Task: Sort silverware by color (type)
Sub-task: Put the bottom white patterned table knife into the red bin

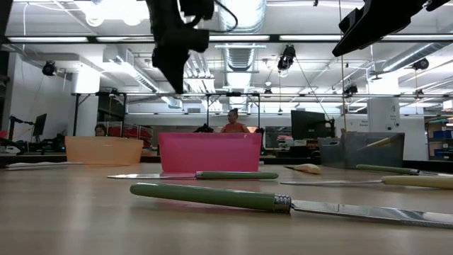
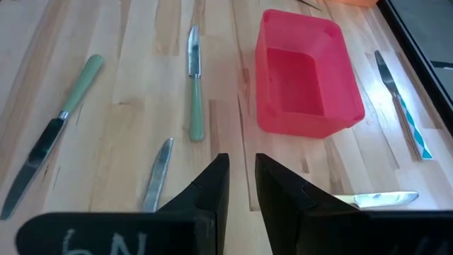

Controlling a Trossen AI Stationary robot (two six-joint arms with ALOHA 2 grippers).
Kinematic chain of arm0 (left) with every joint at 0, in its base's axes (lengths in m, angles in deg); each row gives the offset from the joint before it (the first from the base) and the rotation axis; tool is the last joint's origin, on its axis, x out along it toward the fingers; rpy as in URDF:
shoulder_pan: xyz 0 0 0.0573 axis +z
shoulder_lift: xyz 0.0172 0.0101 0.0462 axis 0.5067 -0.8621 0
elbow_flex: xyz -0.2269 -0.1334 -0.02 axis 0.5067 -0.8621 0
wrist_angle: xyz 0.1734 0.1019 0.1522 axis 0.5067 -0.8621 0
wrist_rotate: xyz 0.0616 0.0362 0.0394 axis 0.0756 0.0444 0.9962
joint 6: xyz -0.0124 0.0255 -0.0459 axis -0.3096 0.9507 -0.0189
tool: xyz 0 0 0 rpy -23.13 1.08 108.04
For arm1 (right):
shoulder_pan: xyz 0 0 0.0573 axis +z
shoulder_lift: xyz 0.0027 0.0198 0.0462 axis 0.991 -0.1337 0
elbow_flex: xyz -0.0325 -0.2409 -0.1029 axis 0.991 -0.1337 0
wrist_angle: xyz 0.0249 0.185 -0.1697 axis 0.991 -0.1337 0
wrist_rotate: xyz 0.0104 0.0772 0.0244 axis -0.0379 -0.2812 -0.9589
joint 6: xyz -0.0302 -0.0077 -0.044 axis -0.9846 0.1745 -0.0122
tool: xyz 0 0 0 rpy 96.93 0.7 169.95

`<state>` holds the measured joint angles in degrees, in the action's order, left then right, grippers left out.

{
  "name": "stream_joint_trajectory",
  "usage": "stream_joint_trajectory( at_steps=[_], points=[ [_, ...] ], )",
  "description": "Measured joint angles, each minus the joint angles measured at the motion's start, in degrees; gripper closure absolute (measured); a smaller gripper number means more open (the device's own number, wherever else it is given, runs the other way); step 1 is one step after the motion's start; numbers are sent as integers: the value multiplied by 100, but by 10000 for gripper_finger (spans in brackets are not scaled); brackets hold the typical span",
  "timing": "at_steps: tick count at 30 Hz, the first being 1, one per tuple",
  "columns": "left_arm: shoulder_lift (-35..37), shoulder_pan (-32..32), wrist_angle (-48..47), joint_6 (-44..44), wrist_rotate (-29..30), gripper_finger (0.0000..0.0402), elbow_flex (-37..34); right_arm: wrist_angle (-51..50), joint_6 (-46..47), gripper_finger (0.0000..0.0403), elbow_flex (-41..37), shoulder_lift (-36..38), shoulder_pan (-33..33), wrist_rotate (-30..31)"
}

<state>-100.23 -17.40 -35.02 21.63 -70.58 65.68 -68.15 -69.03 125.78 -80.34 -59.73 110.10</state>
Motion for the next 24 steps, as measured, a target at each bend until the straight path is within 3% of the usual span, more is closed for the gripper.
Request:
stream_joint_trajectory(
  at_steps=[13, 24],
  points=[
    [-1335, -206, -1567, 699, 3, 401, 949, -7, -80, 342, 0, 0, -2, 0],
    [-2035, -206, -1830, 1131, 150, 401, 1967, -97, -56, 342, 0, 0, -2, 0]
  ],
)
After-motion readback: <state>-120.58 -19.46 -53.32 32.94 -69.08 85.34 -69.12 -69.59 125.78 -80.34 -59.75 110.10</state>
